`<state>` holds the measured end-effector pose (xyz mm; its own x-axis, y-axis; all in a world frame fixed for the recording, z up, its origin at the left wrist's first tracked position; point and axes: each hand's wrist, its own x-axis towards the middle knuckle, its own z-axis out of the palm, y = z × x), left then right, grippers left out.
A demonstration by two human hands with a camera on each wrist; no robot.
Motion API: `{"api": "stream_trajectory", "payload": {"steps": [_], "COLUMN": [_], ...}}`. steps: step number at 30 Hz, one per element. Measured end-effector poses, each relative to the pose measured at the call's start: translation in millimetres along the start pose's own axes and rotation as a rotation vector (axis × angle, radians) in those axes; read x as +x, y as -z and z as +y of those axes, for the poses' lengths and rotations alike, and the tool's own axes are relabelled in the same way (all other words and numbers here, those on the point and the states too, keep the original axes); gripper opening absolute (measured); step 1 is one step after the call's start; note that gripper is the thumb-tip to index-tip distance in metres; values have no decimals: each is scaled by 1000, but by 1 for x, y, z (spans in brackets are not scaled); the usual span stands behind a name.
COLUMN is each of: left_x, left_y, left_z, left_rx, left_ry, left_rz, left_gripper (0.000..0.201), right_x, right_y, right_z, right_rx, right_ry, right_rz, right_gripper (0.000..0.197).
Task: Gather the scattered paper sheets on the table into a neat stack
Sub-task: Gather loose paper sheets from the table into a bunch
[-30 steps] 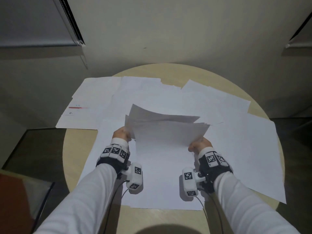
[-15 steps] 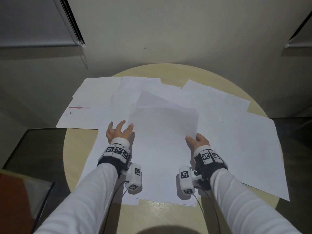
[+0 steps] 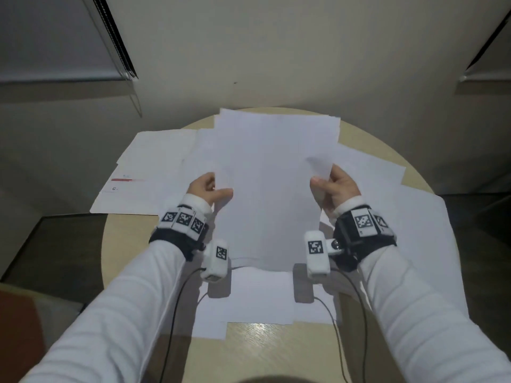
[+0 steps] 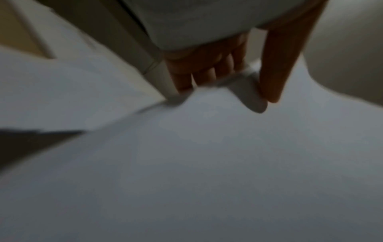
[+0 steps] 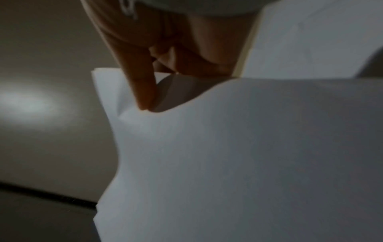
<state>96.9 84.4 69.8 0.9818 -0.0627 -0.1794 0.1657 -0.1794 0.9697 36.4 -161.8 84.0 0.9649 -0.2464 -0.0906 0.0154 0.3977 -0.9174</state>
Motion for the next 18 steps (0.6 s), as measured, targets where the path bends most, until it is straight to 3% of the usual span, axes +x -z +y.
{"api": "stream_trajectory", "payload": {"steps": [3,6,8,10,13,15,18], "left_x": [9,8,0,-12,-25,-31,-32], "left_y": [1,-2,-4,-7,-10,-15,-22], "left_z": [31,51,45,30,-4,-19,-21], "left_rx": [-110,-195,-192,-147,-66,-27,-24], "left_ry": [-125,-241,-247,-205,-80,16,38], "left_rz": [51,34,45,97,122,93,163], "left_gripper": [22,29,28,36,55,52,40], "right_x": [10,11,6,-1,-17,-26,-27], "right_y": [-12,-23,-23,-15,-2,1,-6], "right_z": [-25,-38,-34,-17,19,36,40], "right_rx": [-22,-15,-69,-180,-312,-439,-528], "right_ry": [148,274,285,224,4,-97,-58], "right_rz": [49,112,160,176,91,89,188], "right_gripper": [50,42,39,34,35,39,18]}}
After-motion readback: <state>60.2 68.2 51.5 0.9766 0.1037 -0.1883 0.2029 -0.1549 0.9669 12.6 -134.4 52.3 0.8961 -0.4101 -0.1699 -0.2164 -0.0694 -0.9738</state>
